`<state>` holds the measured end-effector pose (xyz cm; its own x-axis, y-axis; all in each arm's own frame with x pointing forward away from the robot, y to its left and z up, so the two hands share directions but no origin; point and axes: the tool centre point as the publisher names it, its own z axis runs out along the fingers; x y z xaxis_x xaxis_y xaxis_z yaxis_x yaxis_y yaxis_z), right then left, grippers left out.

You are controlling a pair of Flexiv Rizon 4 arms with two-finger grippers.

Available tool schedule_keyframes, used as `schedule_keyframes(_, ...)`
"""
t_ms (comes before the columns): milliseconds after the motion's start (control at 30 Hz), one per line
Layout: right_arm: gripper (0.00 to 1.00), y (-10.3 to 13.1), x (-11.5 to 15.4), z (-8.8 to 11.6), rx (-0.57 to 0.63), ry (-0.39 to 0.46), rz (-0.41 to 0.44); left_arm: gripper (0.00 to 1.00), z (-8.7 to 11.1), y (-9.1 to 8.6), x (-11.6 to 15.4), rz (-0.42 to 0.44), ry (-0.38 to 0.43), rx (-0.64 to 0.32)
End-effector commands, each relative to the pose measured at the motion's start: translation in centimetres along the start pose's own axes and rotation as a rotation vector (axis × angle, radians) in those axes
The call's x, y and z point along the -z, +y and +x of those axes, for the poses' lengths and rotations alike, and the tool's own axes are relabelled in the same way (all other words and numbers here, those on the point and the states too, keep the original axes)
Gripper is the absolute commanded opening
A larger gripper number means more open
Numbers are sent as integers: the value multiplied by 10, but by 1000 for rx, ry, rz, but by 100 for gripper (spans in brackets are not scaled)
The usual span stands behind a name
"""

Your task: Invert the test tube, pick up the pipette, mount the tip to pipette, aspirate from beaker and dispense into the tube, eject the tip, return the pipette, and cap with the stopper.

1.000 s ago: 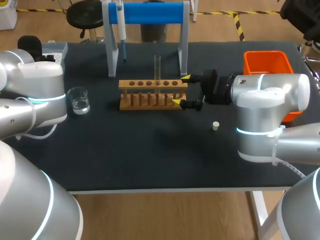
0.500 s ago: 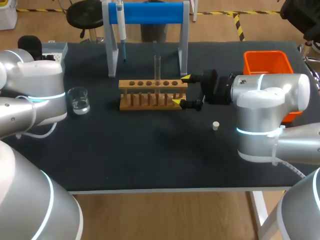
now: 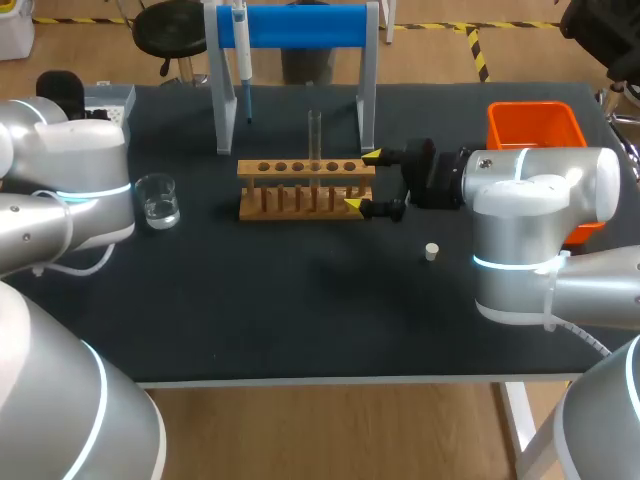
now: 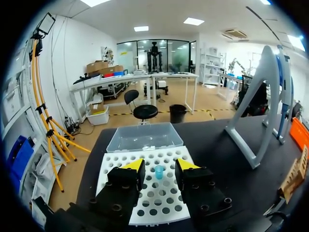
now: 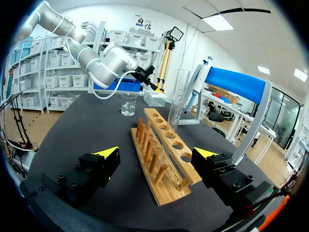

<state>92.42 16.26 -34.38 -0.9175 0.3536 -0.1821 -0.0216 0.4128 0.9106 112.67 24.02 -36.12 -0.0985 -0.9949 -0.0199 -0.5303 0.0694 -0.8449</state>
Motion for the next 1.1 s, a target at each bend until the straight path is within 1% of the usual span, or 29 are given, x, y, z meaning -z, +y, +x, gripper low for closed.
schedule_keyframes(33, 100, 0, 0, 1, 0, -3, 1, 39, -1, -1, -3, -3, 4, -1)
schedule_keyframes(500, 100, 0, 0, 1, 0, -3, 1, 36, 0, 0, -5, -8, 7, -1)
schedule_keyframes(633, 100, 0, 0, 1, 0, -3, 1, 32, -1, 1, -6, -10, 8, 0)
schedule_keyframes(667, 100, 0, 0, 1, 0, -3, 1, 30, -1, 1, -6, -11, 9, 0)
schedule_keyframes(700, 100, 0, 0, 1, 0, -3, 1, 23, -1, 1, -6, -11, 9, 0)
schedule_keyframes(733, 100, 0, 0, 1, 0, -3, 1, 19, -1, 1, -6, -11, 9, 0)
schedule_keyframes(1100, 100, 0, 0, 1, 0, -3, 1, 18, -1, 2, -7, -15, 9, 0)
